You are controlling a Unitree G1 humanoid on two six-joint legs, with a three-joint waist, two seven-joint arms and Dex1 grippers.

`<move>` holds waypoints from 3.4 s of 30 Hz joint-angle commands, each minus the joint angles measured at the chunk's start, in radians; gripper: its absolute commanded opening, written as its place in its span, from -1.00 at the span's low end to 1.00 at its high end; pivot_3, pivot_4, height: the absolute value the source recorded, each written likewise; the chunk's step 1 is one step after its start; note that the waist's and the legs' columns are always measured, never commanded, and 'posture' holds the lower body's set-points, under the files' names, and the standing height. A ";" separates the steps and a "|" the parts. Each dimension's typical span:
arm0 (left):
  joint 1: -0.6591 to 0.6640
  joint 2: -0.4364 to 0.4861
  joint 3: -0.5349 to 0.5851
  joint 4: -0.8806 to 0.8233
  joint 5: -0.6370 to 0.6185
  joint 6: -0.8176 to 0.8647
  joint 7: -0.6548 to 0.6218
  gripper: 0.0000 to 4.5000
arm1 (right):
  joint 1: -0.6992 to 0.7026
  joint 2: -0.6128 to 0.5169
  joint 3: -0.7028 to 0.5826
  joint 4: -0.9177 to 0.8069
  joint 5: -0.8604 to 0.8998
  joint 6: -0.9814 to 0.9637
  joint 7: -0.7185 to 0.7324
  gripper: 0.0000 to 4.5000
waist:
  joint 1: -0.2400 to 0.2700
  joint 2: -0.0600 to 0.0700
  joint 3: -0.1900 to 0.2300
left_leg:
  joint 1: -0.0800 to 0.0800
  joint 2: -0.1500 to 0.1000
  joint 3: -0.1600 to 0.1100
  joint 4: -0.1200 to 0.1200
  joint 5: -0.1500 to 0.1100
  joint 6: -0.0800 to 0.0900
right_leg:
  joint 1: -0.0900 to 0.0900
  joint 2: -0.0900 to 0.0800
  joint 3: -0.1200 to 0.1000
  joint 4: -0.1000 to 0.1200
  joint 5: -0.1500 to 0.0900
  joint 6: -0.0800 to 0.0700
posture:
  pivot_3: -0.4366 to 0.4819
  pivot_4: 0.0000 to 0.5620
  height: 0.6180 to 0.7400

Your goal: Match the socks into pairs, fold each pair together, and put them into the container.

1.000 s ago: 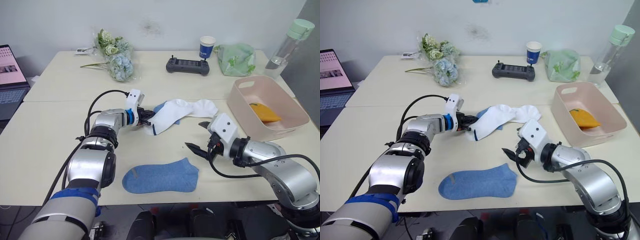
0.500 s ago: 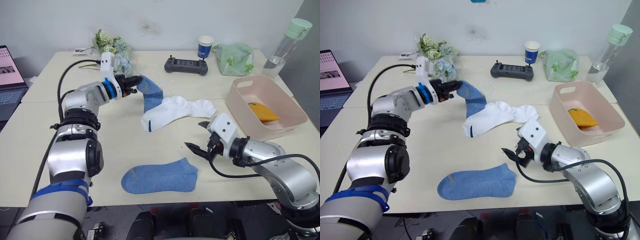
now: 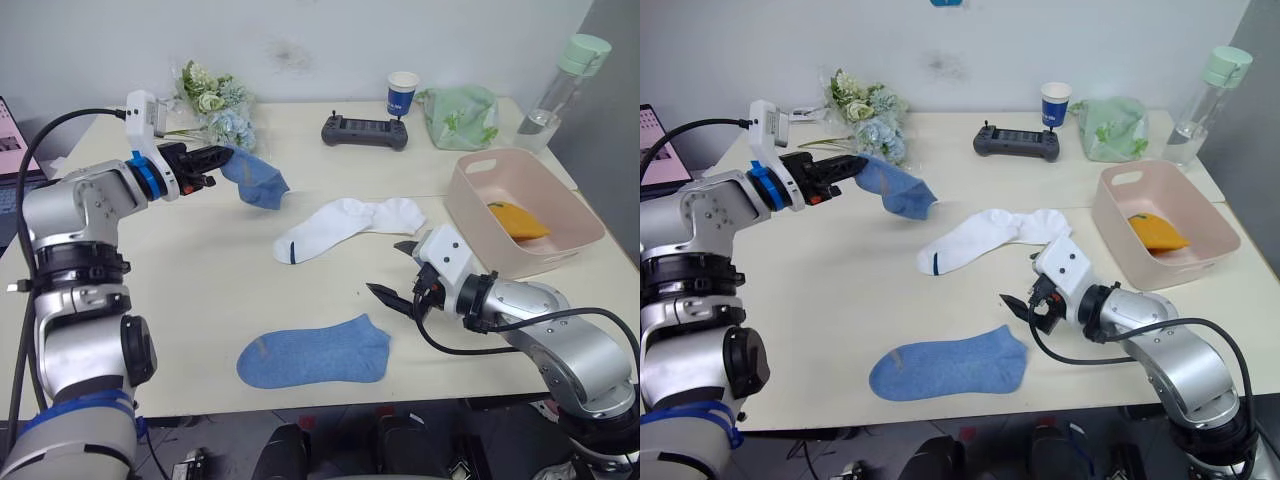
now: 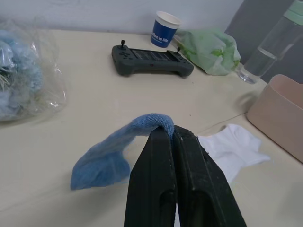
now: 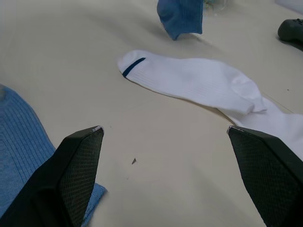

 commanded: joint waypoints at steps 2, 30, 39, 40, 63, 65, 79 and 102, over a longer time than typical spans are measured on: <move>0.039 -0.043 0.037 -0.238 -0.134 0.171 0.056 -0.99 | -0.002 -0.018 -0.011 -0.021 0.003 -0.033 0.016 1.00 | 0.010 0.000 0.000 | -0.001 0.000 0.000 0.001 0.000 0.000 | 0.000 0.000 0.000 0.000 0.000 0.000 | -0.05 -0.47 1.00; 0.373 -0.750 0.536 -0.617 -0.660 0.522 1.057 -0.99 | 0.046 -0.174 -0.047 0.014 -0.002 -0.022 0.066 1.00 | 0.033 -0.002 0.000 | -0.003 0.001 0.004 0.009 -0.001 0.002 | 0.001 0.001 0.002 0.002 0.000 0.000 | -0.05 -0.47 1.00; 0.453 -0.680 0.566 -0.652 -0.796 0.371 1.159 -0.18 | 0.015 -0.117 0.004 0.026 -0.015 -0.032 0.053 1.00 | 0.038 -0.003 0.000 | -0.004 0.000 0.004 0.009 -0.001 0.001 | 0.001 0.000 0.002 0.000 0.000 0.000 | -0.05 -0.47 1.00; 0.464 -0.662 0.566 -0.650 -0.814 0.357 1.168 -0.06 | 0.012 -0.110 0.009 0.028 -0.018 -0.032 0.052 1.00 | 0.036 -0.003 0.000 | -0.004 0.000 0.004 0.009 -0.001 0.001 | 0.001 0.000 0.002 0.000 0.000 0.000 | -0.05 -0.47 1.00; 0.273 -0.046 -0.199 0.042 -0.078 -0.348 0.117 0.99 | -0.019 0.093 0.055 0.141 -0.117 -0.049 -0.092 1.00 | 0.031 0.000 -0.001 | -0.001 0.000 0.003 0.003 -0.001 0.001 | 0.004 0.000 0.000 -0.005 0.000 0.000 | -0.05 -0.47 1.00; 0.206 -0.061 -0.221 0.156 -0.037 -0.385 0.063 0.99 | -0.016 0.163 0.037 0.165 -0.103 -0.025 -0.137 1.00 | 0.029 0.000 -0.001 | -0.001 0.000 0.003 0.003 -0.001 0.001 | 0.003 0.000 0.000 -0.005 0.000 0.000 | -0.05 -0.47 1.00; 0.013 -0.161 -0.271 0.642 0.179 -0.602 -0.141 0.71 | -0.017 0.393 0.068 0.345 -0.127 -0.019 -0.259 0.71 | 0.005 0.000 -0.001 | -0.004 -0.001 0.004 0.006 -0.001 0.001 | -0.006 0.001 0.000 0.005 0.000 0.000 | -0.05 -0.47 1.00; 0.476 -0.167 0.039 -0.398 -0.168 0.055 0.101 -0.99 | -0.058 0.292 0.010 0.163 -0.007 0.135 -0.139 -1.00 | -0.015 0.000 -0.001 | -0.006 0.001 -0.001 0.007 -0.001 0.002 | -0.007 0.001 0.002 0.006 0.000 0.000 | -0.05 -0.47 1.00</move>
